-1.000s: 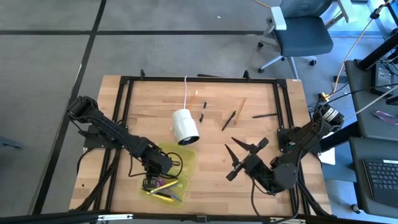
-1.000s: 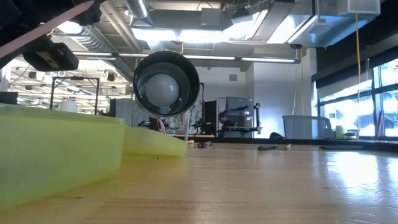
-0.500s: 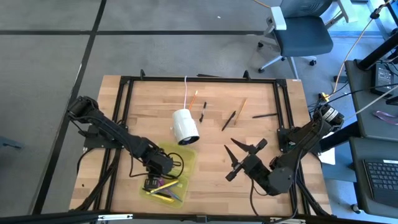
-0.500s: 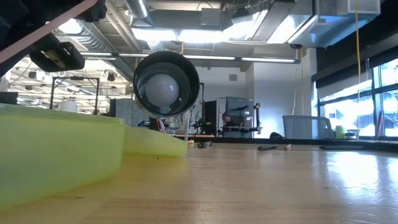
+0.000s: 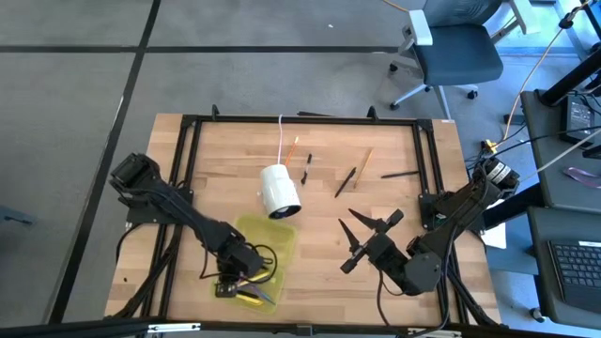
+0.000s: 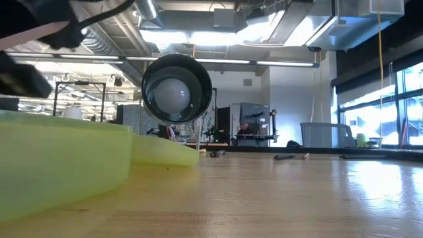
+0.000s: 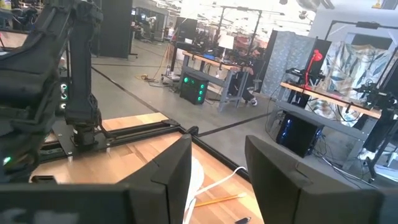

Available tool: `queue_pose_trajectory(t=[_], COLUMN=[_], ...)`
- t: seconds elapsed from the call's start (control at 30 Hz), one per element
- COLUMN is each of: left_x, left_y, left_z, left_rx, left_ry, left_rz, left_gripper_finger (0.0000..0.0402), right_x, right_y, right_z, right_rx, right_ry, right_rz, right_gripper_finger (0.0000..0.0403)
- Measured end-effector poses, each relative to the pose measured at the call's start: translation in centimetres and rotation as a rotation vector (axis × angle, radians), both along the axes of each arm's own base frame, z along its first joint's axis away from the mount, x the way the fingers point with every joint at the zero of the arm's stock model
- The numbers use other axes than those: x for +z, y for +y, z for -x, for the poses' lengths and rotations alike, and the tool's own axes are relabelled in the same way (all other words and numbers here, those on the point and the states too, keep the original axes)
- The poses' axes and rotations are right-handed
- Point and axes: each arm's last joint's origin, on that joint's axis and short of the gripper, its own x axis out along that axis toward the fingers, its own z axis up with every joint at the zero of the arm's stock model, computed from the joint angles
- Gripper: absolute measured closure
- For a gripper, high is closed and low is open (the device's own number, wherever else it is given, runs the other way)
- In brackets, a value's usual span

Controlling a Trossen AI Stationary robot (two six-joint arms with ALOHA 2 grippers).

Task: Pick & place school supplies into a supply box
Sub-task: Put the wood pencil into the supply box

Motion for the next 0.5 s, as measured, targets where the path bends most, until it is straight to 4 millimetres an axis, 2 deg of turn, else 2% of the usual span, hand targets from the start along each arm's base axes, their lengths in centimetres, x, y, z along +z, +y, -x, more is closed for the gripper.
queue_pose_trajectory(t=[0.23, 0.5], left_x=[-1.0, -1.04], left_y=[-0.31, -0.26], left_z=[-0.08, -0.1], left_rx=[0.017, 0.017], left_ry=[0.042, 0.041], left_rz=[-0.017, -0.021], left_gripper_finger=[0.0381, 0.0356], right_x=[-0.01, -0.01], right_y=[-0.01, -0.01], right_z=[-0.01, -0.01], right_rx=[0.0, 0.0], right_ry=[0.002, 0.003], right_rz=[0.002, 0.003], right_gripper_finger=[0.0249, 0.0249])
